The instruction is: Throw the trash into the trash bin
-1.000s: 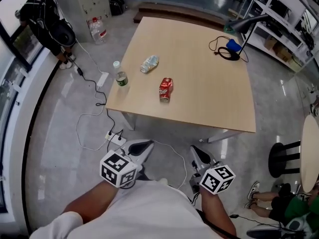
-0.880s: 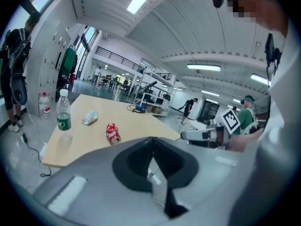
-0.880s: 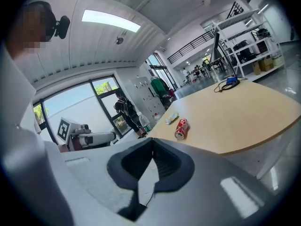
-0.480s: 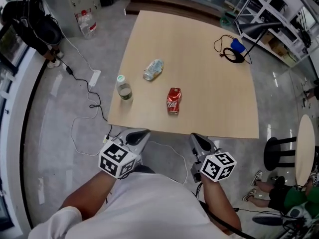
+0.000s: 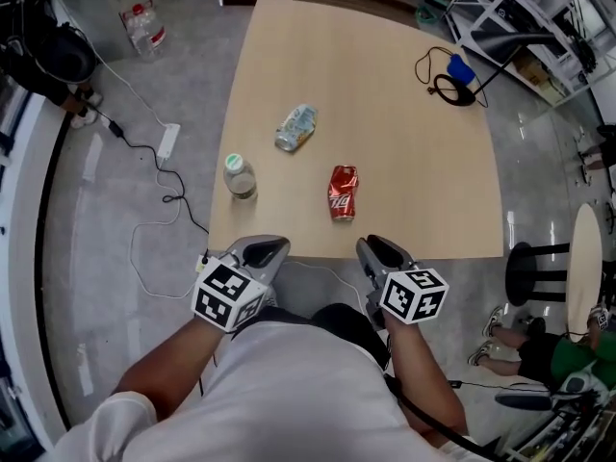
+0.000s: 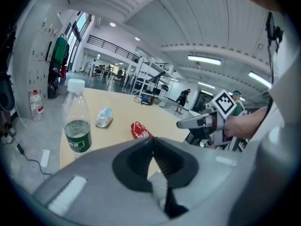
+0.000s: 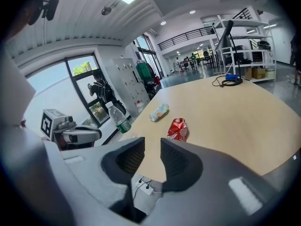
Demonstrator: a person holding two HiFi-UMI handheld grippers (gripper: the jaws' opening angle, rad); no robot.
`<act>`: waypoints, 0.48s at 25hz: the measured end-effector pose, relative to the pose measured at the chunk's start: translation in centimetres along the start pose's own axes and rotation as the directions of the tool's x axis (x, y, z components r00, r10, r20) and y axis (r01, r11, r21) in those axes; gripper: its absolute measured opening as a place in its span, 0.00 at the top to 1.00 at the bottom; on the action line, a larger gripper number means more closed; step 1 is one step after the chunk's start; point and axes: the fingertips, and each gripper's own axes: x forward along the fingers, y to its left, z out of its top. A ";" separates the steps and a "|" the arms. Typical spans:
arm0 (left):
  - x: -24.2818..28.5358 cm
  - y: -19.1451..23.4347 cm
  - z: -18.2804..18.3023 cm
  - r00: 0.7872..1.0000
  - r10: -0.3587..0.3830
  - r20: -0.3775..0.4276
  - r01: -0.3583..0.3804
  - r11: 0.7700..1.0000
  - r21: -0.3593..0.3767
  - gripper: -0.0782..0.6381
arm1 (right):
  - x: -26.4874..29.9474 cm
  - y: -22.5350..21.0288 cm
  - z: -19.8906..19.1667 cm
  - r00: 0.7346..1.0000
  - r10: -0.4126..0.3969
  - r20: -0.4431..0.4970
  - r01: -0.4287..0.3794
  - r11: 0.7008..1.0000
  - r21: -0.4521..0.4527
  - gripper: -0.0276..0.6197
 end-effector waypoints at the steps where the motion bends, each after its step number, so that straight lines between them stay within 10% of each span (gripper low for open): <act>1: 0.2 0.2 -0.1 1.000 -0.001 -0.004 0.001 1.000 -0.007 0.88 | 0.6 -0.2 0.1 1.000 0.000 -0.009 0.000 1.000 0.004 0.78; 12: 3.4 2.0 0.7 0.994 0.104 -0.017 -0.105 0.991 -0.078 0.88 | 7.7 -4.2 0.1 0.988 0.065 -0.140 -0.055 0.996 0.075 0.62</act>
